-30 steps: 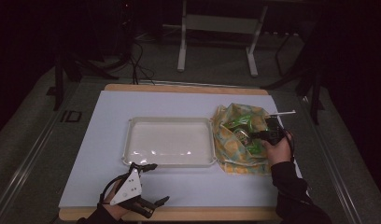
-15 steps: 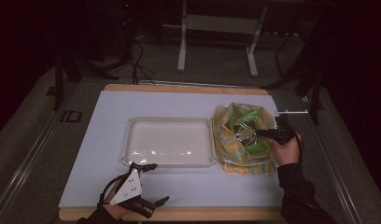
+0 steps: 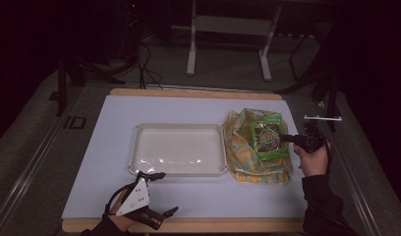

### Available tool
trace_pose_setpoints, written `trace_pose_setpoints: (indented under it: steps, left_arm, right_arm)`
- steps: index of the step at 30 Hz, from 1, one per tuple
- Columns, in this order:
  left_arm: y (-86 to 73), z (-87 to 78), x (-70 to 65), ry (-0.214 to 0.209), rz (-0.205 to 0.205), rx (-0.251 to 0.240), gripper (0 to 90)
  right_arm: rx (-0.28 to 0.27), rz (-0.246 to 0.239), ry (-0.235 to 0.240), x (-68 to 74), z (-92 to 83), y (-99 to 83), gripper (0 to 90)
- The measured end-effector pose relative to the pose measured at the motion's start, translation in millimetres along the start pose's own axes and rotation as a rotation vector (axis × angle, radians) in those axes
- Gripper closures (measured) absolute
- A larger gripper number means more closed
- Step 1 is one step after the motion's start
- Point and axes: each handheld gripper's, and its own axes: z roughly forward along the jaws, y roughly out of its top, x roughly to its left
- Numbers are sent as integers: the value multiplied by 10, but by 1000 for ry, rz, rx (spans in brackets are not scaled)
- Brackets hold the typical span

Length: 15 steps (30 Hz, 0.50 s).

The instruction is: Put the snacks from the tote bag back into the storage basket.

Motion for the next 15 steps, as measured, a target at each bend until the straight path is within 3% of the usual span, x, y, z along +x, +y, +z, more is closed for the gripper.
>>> trace_pose_setpoints:
  steps: [15]
  left_arm:
    - [0,-2,0,2,2,1,4]
  right_arm:
    - [-47,32,-6,-136,-272,-61,890]
